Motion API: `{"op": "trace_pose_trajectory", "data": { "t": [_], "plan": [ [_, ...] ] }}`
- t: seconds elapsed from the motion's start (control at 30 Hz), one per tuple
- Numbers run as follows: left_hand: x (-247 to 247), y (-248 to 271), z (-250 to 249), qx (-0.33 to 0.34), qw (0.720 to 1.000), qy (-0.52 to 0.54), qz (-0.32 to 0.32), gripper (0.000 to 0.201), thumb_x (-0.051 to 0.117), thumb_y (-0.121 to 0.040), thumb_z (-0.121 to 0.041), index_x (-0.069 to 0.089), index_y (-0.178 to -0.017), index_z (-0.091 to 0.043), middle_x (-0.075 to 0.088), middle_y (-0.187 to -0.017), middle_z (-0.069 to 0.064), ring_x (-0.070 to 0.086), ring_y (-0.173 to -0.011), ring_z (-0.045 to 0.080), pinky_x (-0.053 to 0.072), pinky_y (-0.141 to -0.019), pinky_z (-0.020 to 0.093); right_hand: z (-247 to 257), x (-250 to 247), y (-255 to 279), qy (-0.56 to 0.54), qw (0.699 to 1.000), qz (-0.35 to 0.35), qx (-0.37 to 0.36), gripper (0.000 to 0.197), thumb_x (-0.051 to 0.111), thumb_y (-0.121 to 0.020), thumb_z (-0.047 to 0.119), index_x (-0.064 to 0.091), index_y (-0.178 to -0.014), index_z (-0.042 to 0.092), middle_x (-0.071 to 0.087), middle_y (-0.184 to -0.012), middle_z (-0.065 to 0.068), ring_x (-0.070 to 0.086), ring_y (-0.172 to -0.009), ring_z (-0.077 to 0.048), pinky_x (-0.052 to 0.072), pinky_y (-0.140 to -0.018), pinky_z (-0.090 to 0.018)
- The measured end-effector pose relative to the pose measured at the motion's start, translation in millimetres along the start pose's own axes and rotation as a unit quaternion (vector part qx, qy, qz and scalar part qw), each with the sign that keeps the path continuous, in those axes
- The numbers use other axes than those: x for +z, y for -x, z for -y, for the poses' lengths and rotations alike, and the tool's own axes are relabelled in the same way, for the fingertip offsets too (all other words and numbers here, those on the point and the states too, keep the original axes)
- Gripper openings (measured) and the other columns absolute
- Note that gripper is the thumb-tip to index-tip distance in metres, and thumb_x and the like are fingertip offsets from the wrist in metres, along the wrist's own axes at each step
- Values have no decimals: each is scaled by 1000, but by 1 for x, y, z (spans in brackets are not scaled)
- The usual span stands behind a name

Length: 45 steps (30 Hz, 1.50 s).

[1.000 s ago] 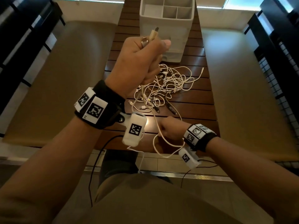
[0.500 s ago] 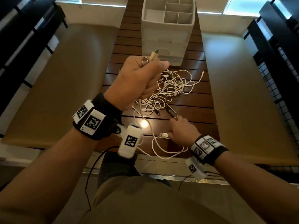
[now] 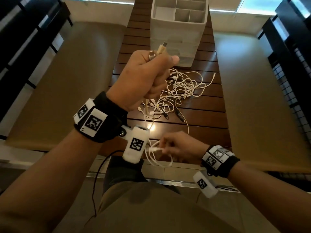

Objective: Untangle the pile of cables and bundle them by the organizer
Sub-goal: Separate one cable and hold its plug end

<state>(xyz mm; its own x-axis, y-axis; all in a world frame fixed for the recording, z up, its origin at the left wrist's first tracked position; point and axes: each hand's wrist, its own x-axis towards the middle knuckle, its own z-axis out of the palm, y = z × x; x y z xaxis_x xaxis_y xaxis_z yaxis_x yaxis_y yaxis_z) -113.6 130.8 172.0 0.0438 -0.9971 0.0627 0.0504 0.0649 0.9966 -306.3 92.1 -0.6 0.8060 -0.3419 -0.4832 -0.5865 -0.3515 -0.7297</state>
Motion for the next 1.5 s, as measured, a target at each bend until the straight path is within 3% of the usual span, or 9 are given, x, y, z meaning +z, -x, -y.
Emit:
{"op": "trace_pose_trajectory", "data": {
  "t": [0.2,0.4,0.53,0.7,0.87,1.03,1.2,1.33,1.5],
  "plan": [
    [7,8,-14,-19,997,52,52,47,47,-107,-17,24,-67,-19,23,-50,-4,16,-38,14,15,-40,22,-13,41,-14,216,951,222,10,20,64,-101,24,73,-115,14,69,-113,-4,65,-90,-17,59,-84,-34],
    [8,16,-2,-57,996,49,51,48,48,-108,-16,26,-66,-19,23,-52,-3,15,-40,15,15,-40,23,-23,-5,-23,217,965,-147,10,11,59,-99,34,58,-106,25,56,-107,6,63,-88,-18,57,-77,-40],
    [13,14,0,-51,997,43,49,48,47,-110,-14,30,-65,-18,24,-51,-4,16,-39,14,16,-40,22,-40,21,-31,262,960,-55,85,35,68,-96,29,49,-123,19,50,-121,-2,64,-98,-26,58,-83,-44],
    [8,8,10,-37,998,-31,27,51,50,-109,-12,37,-61,-19,27,-52,-1,21,-38,14,21,-39,19,-49,-2,-36,290,952,-50,86,8,65,-94,15,59,-98,19,65,-105,-3,65,-97,-26,56,-84,-45],
    [3,5,43,-97,993,-61,1,51,53,-109,-18,40,-60,-18,26,-54,3,20,-39,16,21,-39,21,-42,-36,-33,272,958,39,78,33,73,-92,20,46,-109,31,54,-89,11,57,-85,-16,47,-73,-33],
    [-3,2,47,-98,994,-36,-14,53,52,-109,-17,45,-57,-23,28,-53,0,20,-41,15,16,-40,25,-24,-71,-14,258,961,68,70,14,64,-93,15,72,-104,11,70,-86,2,62,-81,-15,42,-67,-25],
    [-14,-3,43,-82,994,-45,-49,57,54,-108,-17,44,-53,-27,30,-50,-4,22,-38,14,20,-39,22,-7,-88,5,202,964,167,43,10,66,-97,19,74,-96,26,72,-93,7,65,-84,-8,53,-81,-27],
    [-13,-4,46,-87,994,-46,-50,54,53,-109,-16,41,-56,-22,28,-51,-2,21,-39,15,19,-39,22,-14,-116,-10,135,991,-11,21,7,65,-101,16,72,-99,14,70,-83,17,66,-80,0,51,-77,-22],
    [4,-4,45,-81,996,-4,-33,58,52,-109,-14,44,-54,-27,27,-51,-1,18,-39,14,19,-39,21,-8,-91,-32,177,974,-142,-20,18,63,-100,15,70,-117,15,70,-113,0,66,-107,-19,53,-95,-35]
  ]
}}
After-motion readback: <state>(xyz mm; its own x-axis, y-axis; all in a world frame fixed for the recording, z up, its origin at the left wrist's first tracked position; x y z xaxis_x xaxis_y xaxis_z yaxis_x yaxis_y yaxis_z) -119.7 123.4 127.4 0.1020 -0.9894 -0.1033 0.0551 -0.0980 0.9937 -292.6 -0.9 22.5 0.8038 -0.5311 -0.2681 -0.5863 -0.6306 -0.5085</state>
